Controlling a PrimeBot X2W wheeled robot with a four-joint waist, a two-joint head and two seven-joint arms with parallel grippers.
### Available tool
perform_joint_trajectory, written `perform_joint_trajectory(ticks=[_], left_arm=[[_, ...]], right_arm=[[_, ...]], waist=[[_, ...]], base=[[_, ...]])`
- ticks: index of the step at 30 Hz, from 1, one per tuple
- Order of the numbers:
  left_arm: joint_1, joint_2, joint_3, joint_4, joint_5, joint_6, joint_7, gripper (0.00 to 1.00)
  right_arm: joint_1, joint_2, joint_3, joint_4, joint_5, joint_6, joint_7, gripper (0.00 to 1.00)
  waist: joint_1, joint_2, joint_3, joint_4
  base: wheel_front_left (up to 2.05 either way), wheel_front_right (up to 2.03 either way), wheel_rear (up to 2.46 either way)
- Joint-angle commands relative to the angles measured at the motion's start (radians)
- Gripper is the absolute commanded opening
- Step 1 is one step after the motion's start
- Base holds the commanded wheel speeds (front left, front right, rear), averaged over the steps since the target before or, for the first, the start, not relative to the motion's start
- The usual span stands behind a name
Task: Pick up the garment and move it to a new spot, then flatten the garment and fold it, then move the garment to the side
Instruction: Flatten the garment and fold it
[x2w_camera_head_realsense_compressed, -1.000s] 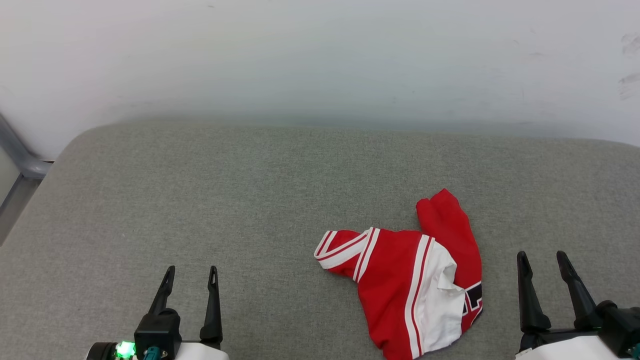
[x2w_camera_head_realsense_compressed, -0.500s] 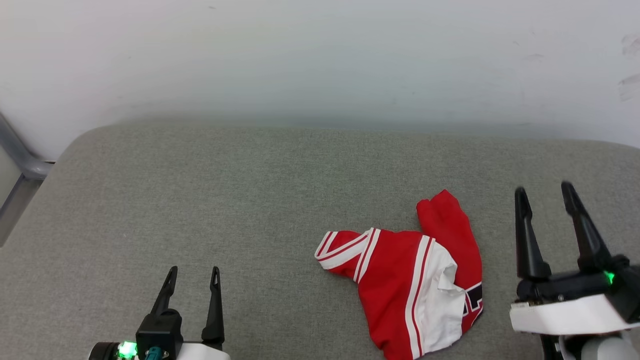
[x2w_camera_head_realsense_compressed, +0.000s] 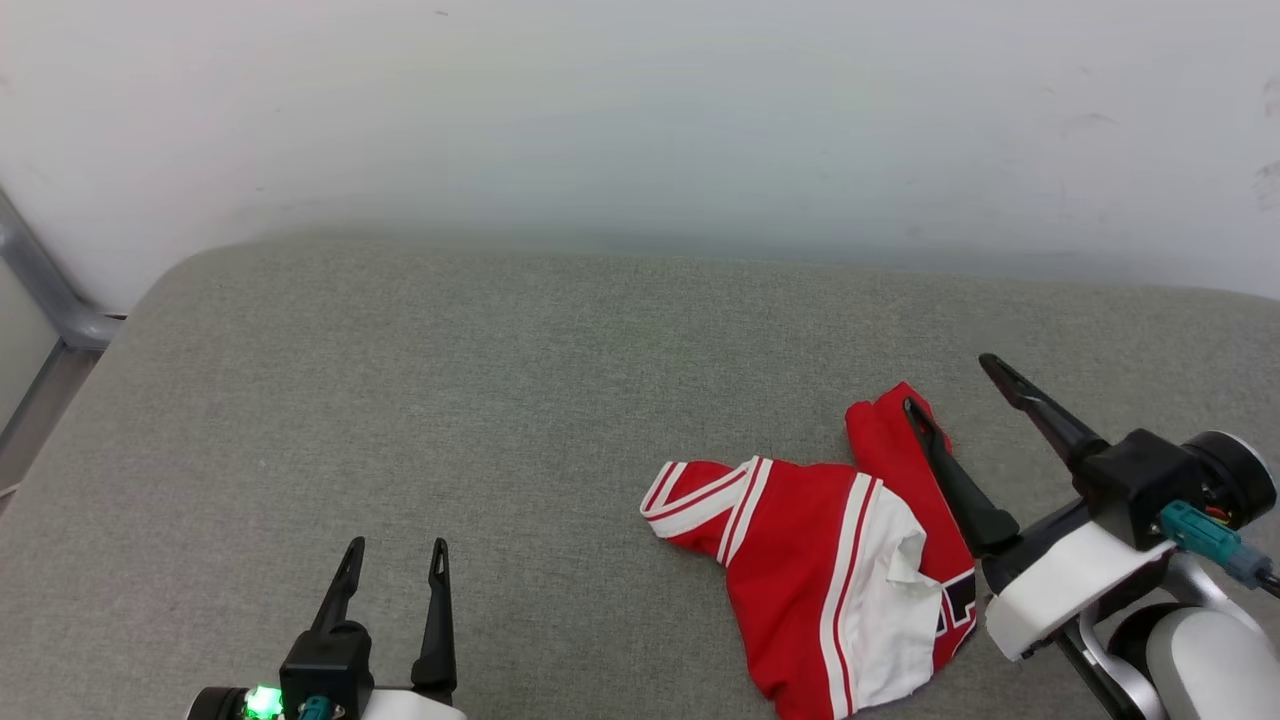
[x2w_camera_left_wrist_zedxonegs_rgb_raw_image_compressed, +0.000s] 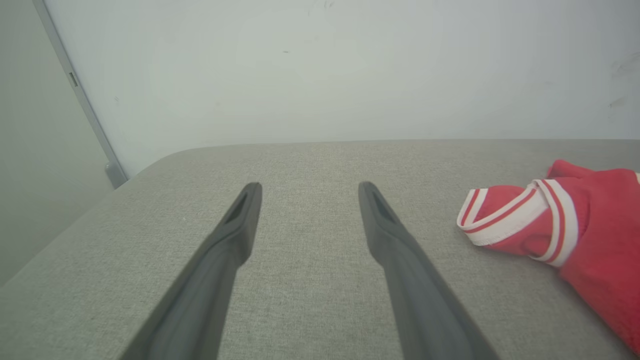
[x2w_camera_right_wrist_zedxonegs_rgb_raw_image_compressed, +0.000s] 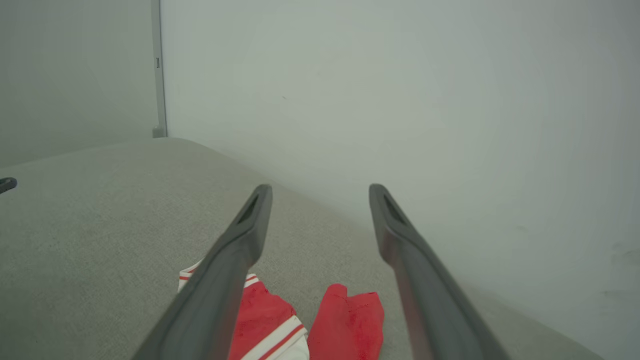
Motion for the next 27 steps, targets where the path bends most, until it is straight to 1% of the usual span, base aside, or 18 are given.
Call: perform_joint_trajectory(ticks=[1,9,10,14,17,20,25,27], left_arm=[[0.010,0.000,0.000,0.003,0.002,-0.005,-0.005,1.00],[0.002,-0.004,-0.003,0.005,0.003,-0.006,-0.005,1.00],[0.002,-0.004,-0.003,0.005,0.003,-0.006,-0.005,1.00],[-0.012,-0.007,-0.008,0.001,0.004,-0.007,-0.005,1.00],[-0.025,-0.008,-0.015,-0.002,0.007,-0.005,-0.005,1.00],[-0.043,-0.009,-0.020,-0.004,0.005,-0.002,-0.005,1.00],[-0.076,-0.012,-0.032,-0.009,-0.001,0.002,-0.005,1.00],[-0.087,-0.013,-0.037,-0.009,-0.003,0.005,-0.005,1.00]], right_arm=[[-0.012,-0.031,0.020,-0.014,0.023,-0.001,0.045,1.00],[0.021,-0.167,0.146,-0.028,0.148,-0.001,0.350,1.00],[0.021,-0.167,0.146,-0.028,0.148,-0.001,0.350,1.00],[0.017,-0.231,0.199,-0.015,0.198,-0.001,0.479,1.00],[-0.007,-0.267,0.226,0.008,0.211,-0.001,0.540,1.00],[-0.033,-0.288,0.257,0.032,0.227,-0.001,0.585,1.00],[-0.089,-0.309,0.327,0.076,0.230,-0.001,0.605,1.00],[-0.110,-0.304,0.365,0.107,0.244,-0.001,0.609,1.00]], waist=[[0.0000,0.0000,0.002,0.002],[0.0000,0.0000,0.018,0.012],[0.0000,0.0000,0.018,0.012],[0.0000,0.0000,0.039,0.020],[0.0000,0.0000,0.060,0.030],[0.0000,0.0000,0.088,0.044],[0.0000,0.0000,0.138,0.070],[0.0000,0.0000,0.157,0.080]], base=[[0.00,0.00,0.00],[0.00,0.00,0.00],[0.00,0.00,0.00],[0.00,0.00,0.00],[0.00,0.00,0.00],[0.00,0.00,0.00],[0.00,0.00,0.00],[0.00,0.00,0.00]])
